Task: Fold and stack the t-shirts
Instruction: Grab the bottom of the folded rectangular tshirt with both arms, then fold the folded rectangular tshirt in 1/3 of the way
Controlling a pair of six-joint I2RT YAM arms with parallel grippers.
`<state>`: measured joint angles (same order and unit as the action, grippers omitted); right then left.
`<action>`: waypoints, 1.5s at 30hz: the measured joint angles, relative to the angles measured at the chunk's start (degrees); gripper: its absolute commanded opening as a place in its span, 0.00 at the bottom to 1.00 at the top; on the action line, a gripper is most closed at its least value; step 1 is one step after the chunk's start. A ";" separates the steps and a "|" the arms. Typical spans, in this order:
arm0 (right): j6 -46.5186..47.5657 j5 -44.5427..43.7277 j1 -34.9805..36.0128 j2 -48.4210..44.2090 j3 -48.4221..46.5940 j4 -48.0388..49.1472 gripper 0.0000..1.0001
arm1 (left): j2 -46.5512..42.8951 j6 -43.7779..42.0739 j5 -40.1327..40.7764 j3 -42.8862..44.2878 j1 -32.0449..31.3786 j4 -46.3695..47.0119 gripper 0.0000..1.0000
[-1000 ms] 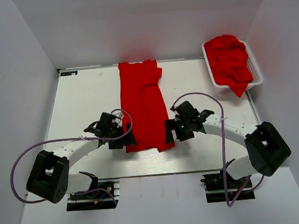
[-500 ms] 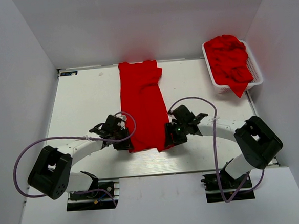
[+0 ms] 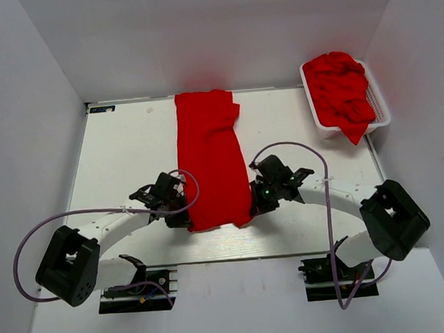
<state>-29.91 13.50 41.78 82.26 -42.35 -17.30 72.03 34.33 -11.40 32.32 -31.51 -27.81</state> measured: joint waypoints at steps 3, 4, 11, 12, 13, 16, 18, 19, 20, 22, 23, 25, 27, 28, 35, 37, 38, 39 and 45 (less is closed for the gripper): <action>0.11 0.20 0.09 -1.22 -1.77 -1.03 0.00 | -0.61 0.17 -0.17 2.21 -0.07 -1.92 0.00; 0.22 0.26 0.09 -1.03 -2.73 -1.27 0.00 | -0.52 0.20 -0.26 3.04 -0.07 -2.12 0.00; 0.55 0.20 -0.11 6.88 -15.13 -3.89 0.00 | 6.56 1.64 0.96 15.15 0.76 -5.25 0.00; 0.57 -0.09 -0.15 7.87 -16.74 -4.04 0.00 | 7.85 1.90 2.01 17.57 0.85 -5.79 0.00; 0.68 -0.63 -0.15 8.63 -18.27 -4.55 0.00 | 9.14 2.12 3.04 20.11 0.98 -6.54 0.00; 1.05 -2.75 -0.55 11.72 -24.76 -7.26 0.00 | 12.48 2.45 5.99 26.69 1.73 -7.80 0.00; 1.53 -4.28 -1.20 14.01 -29.59 -8.31 0.00 | 14.86 2.58 8.15 30.80 2.64 -8.70 0.00; 1.92 -5.07 -1.68 15.19 -31.98 -8.74 0.00 | 15.96 2.58 9.20 32.46 3.17 -9.07 0.00; 2.25 -5.84 -2.08 16.24 -33.99 -9.27 0.00 | 17.11 2.58 10.43 34.23 3.87 -9.57 0.00; 3.06 -7.23 -3.06 18.62 -38.14 -10.43 0.00 | 19.34 2.54 12.41 37.18 5.42 -10.34 0.00; 3.41 -7.78 -3.52 19.71 -40.02 -11.08 0.00 | 20.46 2.45 13.27 38.51 6.29 -10.49 0.00; 4.13 -8.61 -4.48 21.57 -42.69 -11.52 0.00 | 22.69 1.79 14.47 41.03 7.93 -10.69 0.00; 5.05 -9.05 -5.44 23.41 -45.42 -12.81 0.00 | 24.90 1.25 15.10 43.41 9.20 -10.82 0.00; 5.40 -9.11 -5.97 24.41 -46.82 -13.27 0.00 | 26.16 1.01 15.30 44.78 9.81 -10.75 0.00; 8.04 -8.68 -9.16 32.20 -57.83 -15.82 0.00 | 34.91 -1.25 14.73 53.44 12.72 -9.53 0.00; 8.63 -8.22 -9.90 34.01 -59.84 -16.17 0.00 | 36.74 -1.97 14.27 54.71 13.42 -9.46 0.00; 8.98 -7.98 -10.34 34.95 -60.74 -16.28 0.00 | 37.79 -2.40 13.99 55.49 13.81 -9.42 0.00; 9.25 -7.69 -10.73 35.78 -61.55 -16.48 0.00 | 38.71 -2.78 13.79 56.19 14.14 -9.38 0.00; 10.88 -6.01 -12.79 40.46 -65.92 -17.03 0.00 | 42.21 -5.86 10.60 57.86 15.98 -6.03 0.00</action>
<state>-19.03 7.49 28.99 122.72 -108.27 -34.33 114.24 28.47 -0.80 90.17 -15.53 -33.85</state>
